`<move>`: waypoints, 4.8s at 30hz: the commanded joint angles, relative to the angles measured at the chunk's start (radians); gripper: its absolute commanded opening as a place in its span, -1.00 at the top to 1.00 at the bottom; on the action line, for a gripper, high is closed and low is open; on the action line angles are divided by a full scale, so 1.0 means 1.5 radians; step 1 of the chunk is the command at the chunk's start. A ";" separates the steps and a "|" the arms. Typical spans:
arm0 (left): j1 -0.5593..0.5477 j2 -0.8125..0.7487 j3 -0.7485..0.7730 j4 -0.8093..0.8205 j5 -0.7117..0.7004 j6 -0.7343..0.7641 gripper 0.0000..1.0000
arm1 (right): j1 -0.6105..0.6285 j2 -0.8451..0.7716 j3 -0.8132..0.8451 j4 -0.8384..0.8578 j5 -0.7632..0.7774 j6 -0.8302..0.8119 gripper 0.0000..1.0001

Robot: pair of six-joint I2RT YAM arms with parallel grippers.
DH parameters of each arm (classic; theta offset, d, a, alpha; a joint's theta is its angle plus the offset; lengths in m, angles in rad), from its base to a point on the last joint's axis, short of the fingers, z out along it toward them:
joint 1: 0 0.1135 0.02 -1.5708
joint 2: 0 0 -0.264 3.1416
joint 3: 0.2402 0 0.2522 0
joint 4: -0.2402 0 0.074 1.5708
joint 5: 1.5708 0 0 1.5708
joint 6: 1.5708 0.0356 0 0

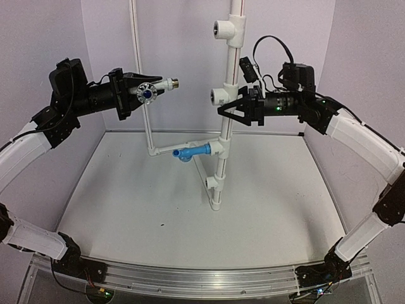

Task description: Install the water faucets

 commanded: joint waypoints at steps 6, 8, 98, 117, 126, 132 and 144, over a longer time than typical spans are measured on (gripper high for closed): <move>-0.018 0.013 0.008 0.052 -0.001 -0.025 0.99 | 0.004 0.072 0.075 0.040 0.033 0.006 0.31; -0.020 0.021 0.001 0.077 0.004 -0.046 1.00 | 0.004 0.077 0.079 0.040 0.031 0.005 0.35; -0.067 0.171 0.105 -0.040 0.045 0.160 1.00 | 0.081 0.056 0.052 -0.010 -0.023 -0.112 1.00; -0.066 0.142 0.165 -0.223 -0.127 0.614 1.00 | 0.081 0.028 0.031 -0.013 -0.038 -0.096 1.00; -0.066 0.101 0.115 -0.144 -0.211 0.802 0.95 | 0.081 0.018 0.030 -0.016 -0.039 -0.087 1.00; -0.067 0.085 0.099 -0.123 -0.242 0.984 0.93 | 0.081 0.023 0.039 -0.016 -0.037 -0.059 1.00; -0.067 0.076 0.049 -0.055 -0.178 1.380 0.99 | 0.081 0.016 0.044 -0.016 -0.030 -0.032 1.00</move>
